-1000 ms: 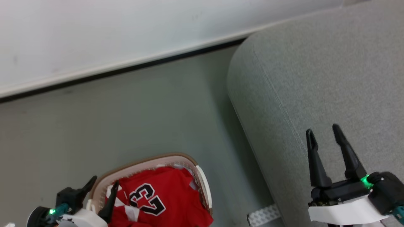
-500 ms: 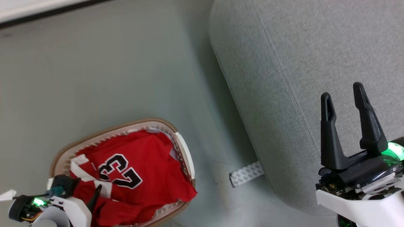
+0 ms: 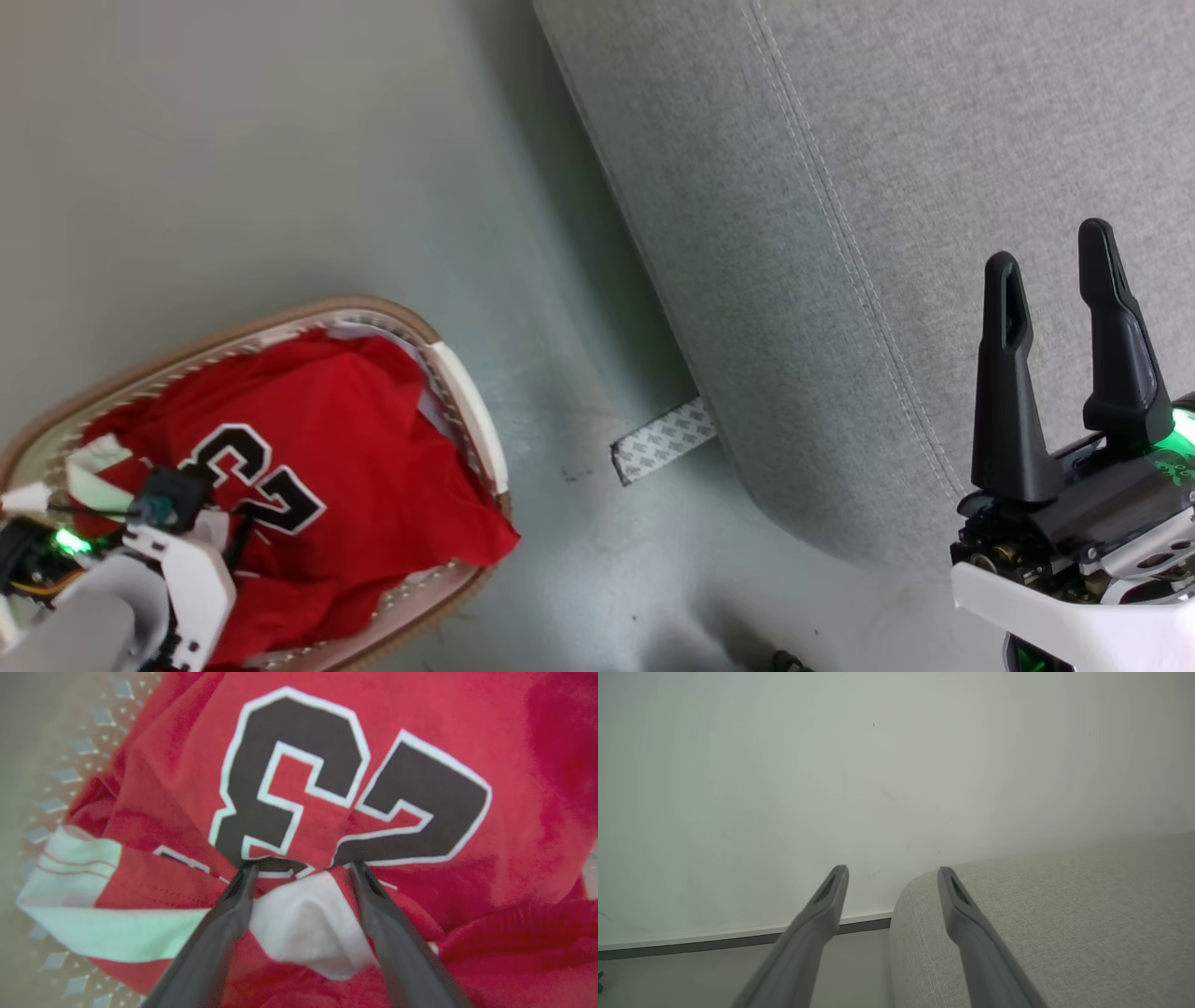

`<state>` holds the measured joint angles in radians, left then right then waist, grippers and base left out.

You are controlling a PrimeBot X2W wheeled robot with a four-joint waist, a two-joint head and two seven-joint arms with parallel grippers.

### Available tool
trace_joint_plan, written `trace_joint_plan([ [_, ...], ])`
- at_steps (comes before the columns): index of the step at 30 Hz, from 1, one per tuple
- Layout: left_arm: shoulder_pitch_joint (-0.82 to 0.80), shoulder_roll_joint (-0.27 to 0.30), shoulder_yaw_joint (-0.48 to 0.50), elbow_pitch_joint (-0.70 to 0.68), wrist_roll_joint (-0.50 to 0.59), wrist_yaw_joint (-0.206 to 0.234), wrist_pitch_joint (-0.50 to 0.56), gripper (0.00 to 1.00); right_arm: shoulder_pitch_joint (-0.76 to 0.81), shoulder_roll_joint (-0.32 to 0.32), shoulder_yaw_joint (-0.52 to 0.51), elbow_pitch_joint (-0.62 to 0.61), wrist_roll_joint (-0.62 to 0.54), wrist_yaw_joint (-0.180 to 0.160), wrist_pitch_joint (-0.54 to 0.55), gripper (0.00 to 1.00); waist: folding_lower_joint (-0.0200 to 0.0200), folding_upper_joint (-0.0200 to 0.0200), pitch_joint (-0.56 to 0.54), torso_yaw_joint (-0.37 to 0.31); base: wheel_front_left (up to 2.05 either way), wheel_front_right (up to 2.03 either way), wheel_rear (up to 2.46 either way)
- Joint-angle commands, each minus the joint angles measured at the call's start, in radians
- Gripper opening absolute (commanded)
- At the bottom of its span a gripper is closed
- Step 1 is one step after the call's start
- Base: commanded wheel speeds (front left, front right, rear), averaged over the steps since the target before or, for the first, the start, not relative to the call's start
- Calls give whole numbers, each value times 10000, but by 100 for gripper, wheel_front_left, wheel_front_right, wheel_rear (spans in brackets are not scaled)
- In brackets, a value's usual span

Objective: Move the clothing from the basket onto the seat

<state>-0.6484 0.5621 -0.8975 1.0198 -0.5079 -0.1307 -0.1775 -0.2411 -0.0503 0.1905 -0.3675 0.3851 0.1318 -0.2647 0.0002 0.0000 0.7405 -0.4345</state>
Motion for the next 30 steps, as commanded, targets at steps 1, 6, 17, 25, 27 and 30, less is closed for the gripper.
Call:
trace_joint_plan([
  [1,-153,203,-268,213,-23,4,160,100,-71,-3,20,-71,129,-21,5,100,-2,0,216,-155,0,0,0],
  [6,-464,160,-1479,625,474,4,629,100,-144,-3,99,60,229,-21,4,100,-2,0,263,-245,0,0,0],
  [17,-737,-615,-2273,861,-279,4,-24,0,-212,-5,-103,582,25,-21,4,100,-2,0,-592,247,0,0,0],
  [25,-353,-1664,-2645,748,-1168,4,-557,0,-43,-12,-318,1489,-383,-21,4,100,-2,0,-2741,1110,0,0,0],
  [27,-242,-1954,-2702,586,-1387,4,-686,0,77,-17,-432,1803,-537,-21,4,100,-2,0,-3464,1404,0,0,0],
  [30,-52,-2303,-2764,395,-1828,4,-789,0,268,-14,-502,2219,-715,-21,6,100,-2,0,-4359,1804,0,0,0],
])
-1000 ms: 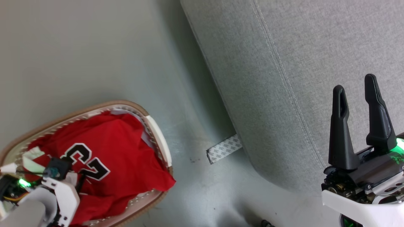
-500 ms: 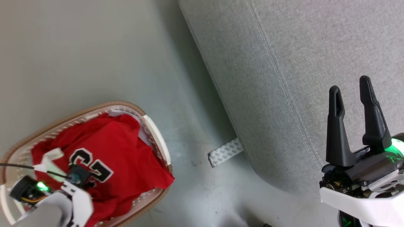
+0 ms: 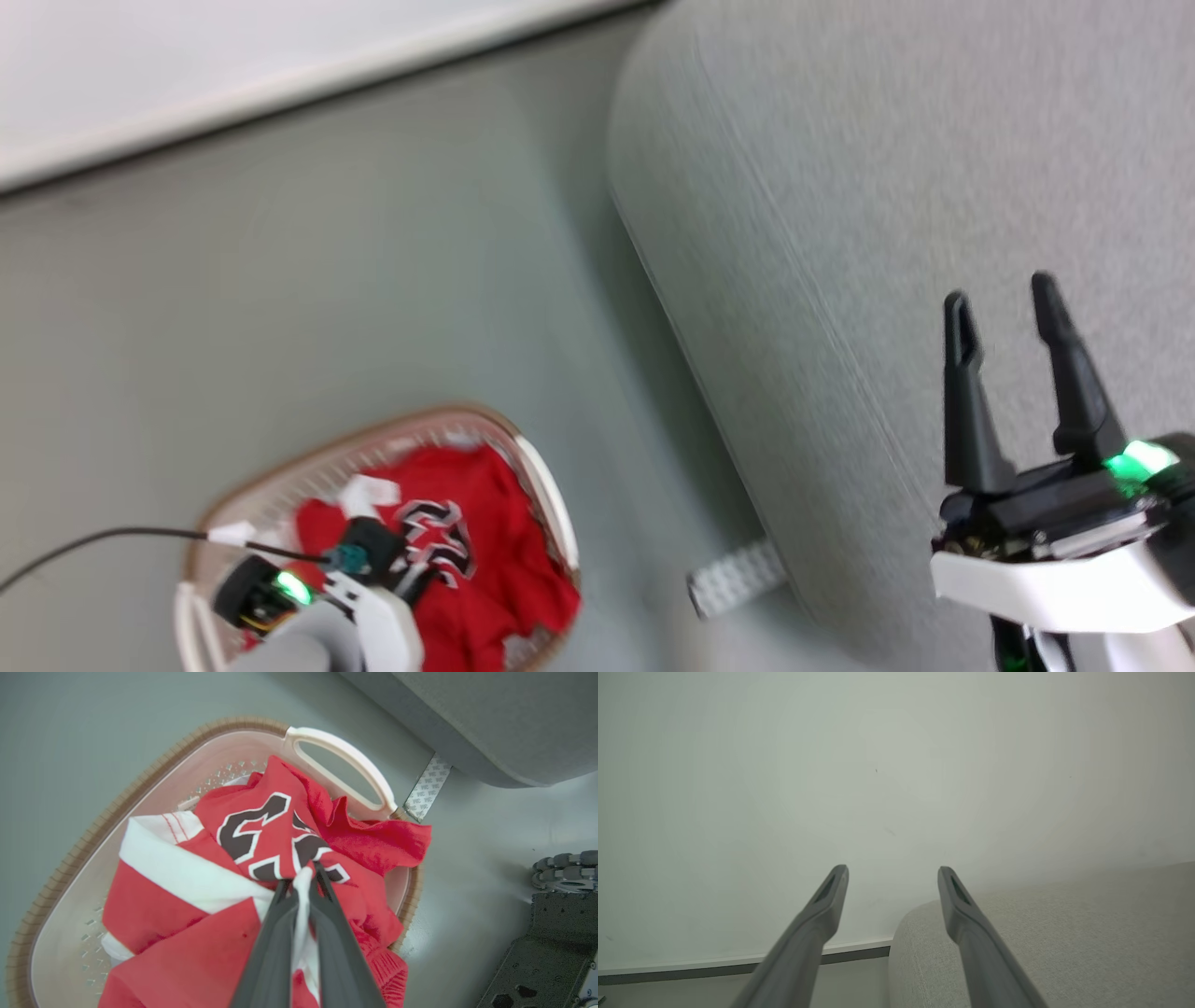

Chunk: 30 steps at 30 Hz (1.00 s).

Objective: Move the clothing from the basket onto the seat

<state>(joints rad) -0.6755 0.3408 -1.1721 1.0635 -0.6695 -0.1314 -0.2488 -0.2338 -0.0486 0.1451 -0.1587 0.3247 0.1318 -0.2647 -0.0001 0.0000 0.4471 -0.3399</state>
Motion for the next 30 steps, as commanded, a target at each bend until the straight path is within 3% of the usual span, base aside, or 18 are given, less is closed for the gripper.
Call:
trace_joint_plan([
  [1,248,-171,-5,-117,-304,13,-95,0,245,-33,-31,259,-151,-21,6,100,1,0,-1672,967,0,0,0],
  [6,357,-581,309,-671,-813,13,-163,0,496,-34,-78,790,-401,-21,6,100,1,0,-2912,1509,0,0,0],
  [13,791,-572,1814,-2228,-573,147,-164,0,897,-30,-266,1145,-491,-21,6,100,1,0,-3908,2073,0,0,0],
  [30,1448,-209,4956,-6294,479,413,-166,0,1444,-30,295,1534,-144,-21,6,100,1,0,-4522,2670,0,0,0],
])
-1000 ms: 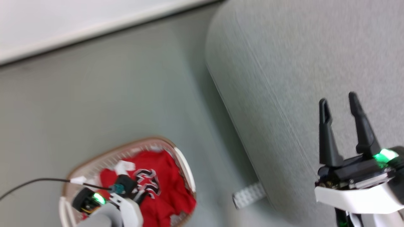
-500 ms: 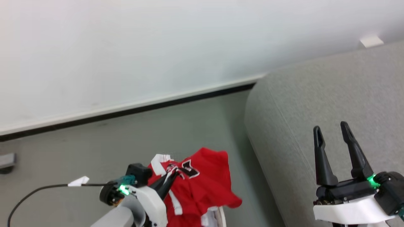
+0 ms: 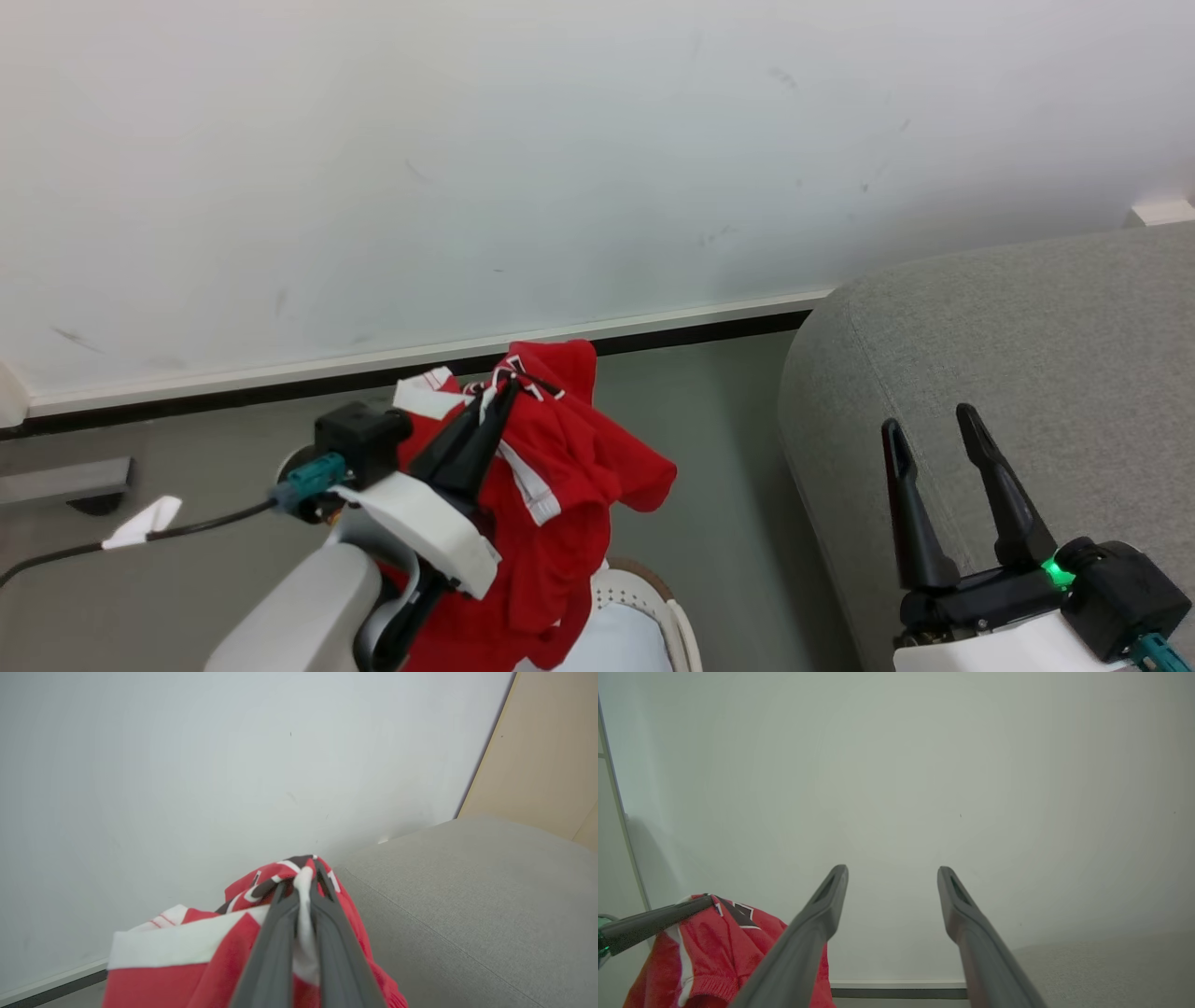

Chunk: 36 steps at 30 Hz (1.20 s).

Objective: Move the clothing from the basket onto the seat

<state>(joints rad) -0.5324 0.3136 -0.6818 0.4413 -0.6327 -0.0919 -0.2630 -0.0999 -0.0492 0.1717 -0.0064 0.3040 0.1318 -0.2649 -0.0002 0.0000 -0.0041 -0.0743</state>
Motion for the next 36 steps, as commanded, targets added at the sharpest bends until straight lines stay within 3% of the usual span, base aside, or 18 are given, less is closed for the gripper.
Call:
trace_joint_plan([
  [1,10,84,171,-279,130,59,-24,0,126,-22,85,47,67,-21,8,100,2,0,-21,32,0,0,0],
  [11,96,451,807,-1756,36,444,2,0,72,-19,900,258,98,-21,8,100,2,0,-85,71,0,0,0],
  [24,39,112,692,-2229,-302,450,128,0,-389,-26,2567,1575,303,-21,8,100,2,0,-176,263,0,0,0],
  [36,-105,-453,-54,-2775,-233,242,445,0,-2223,-19,4539,4910,1895,-21,6,100,2,0,-264,1411,0,0,0],
])
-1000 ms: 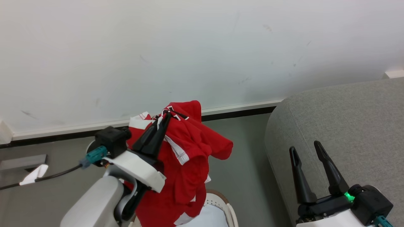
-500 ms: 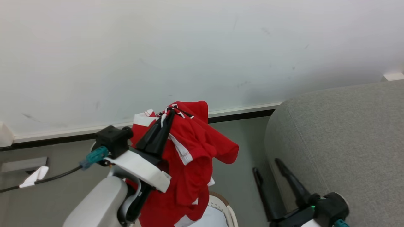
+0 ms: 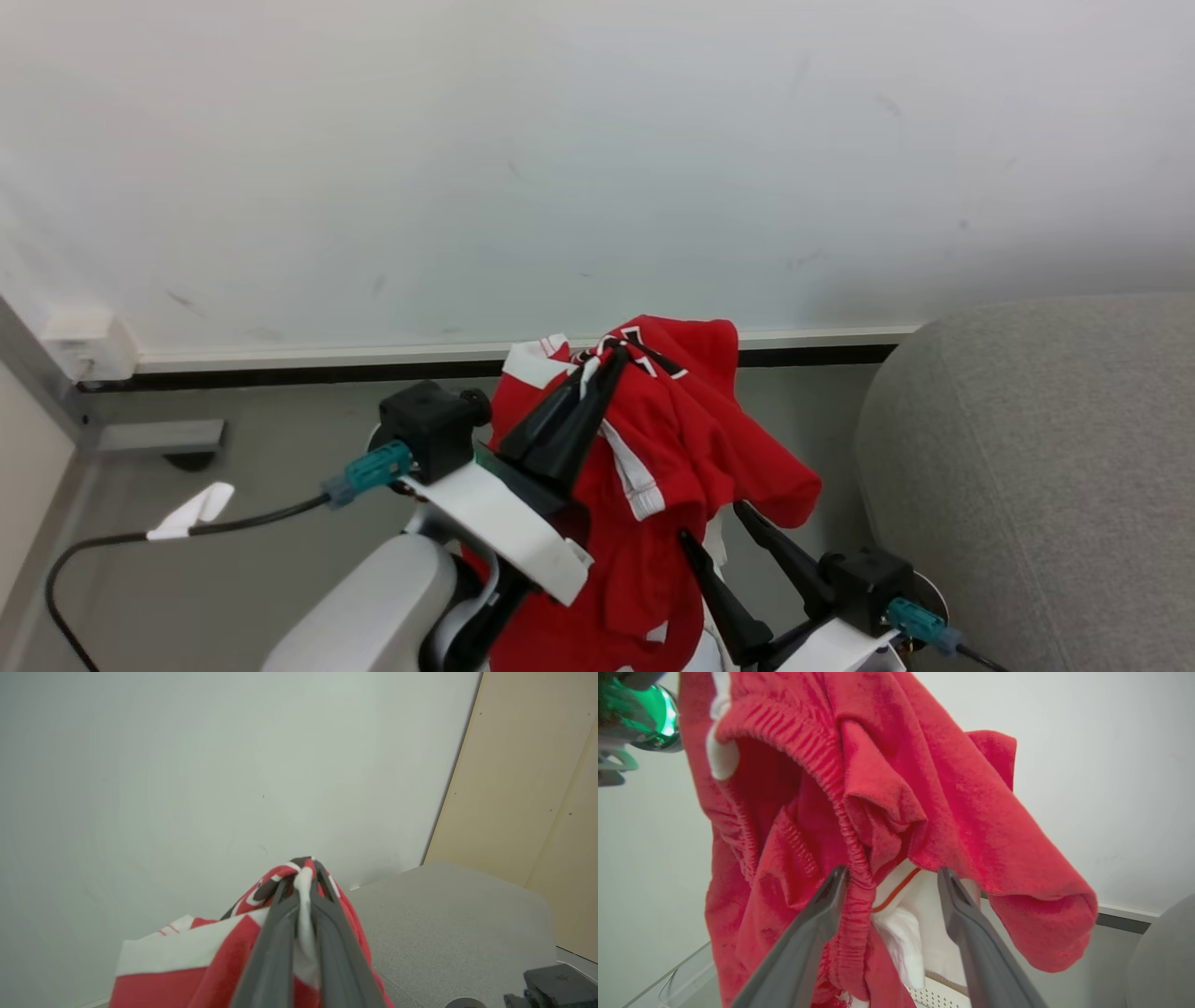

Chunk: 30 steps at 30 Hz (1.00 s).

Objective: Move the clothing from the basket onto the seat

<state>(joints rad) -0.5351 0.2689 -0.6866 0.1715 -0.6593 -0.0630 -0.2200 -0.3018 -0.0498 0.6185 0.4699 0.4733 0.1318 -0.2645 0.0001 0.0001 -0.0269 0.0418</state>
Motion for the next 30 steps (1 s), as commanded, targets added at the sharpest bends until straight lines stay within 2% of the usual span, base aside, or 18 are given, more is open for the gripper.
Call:
trace_joint_plan([
  [1,-63,-64,-93,-103,40,-68,32,0,-346,-20,221,413,387,-21,4,100,-1,-1,-54,384,0,0,0],
  [7,20,-351,-633,-247,50,-228,214,0,-1133,-11,906,1274,1319,-21,4,100,-1,-1,-153,1202,0,0,0],
  [17,98,-472,-1081,-175,-71,-338,417,0,-1614,-9,1481,1385,1809,-21,4,100,-1,-1,-290,2218,0,0,0],
  [18,96,-480,-1095,-163,-90,-342,424,0,-1668,-12,1613,1454,1817,-21,4,96,-1,-1,-301,2277,0,0,0],
  [19,95,-478,-1110,-158,-97,-348,428,0,-1735,-17,1706,1486,1830,-21,4,36,-1,-1,-308,2326,0,0,0],
  [20,106,-476,-1118,-151,-108,-344,428,0,-1766,-18,1739,1472,1895,-21,2,0,-1,-1,-312,2363,0,0,0],
  [26,291,-278,-1016,91,-221,-229,354,0,-1692,-17,1804,1227,1954,-21,-1,0,-1,-1,-338,2329,0,0,0],
  [30,479,-159,-929,376,-255,-160,246,0,-1167,-26,1318,733,1971,-21,0,0,-1,-1,-348,2171,0,0,0],
])
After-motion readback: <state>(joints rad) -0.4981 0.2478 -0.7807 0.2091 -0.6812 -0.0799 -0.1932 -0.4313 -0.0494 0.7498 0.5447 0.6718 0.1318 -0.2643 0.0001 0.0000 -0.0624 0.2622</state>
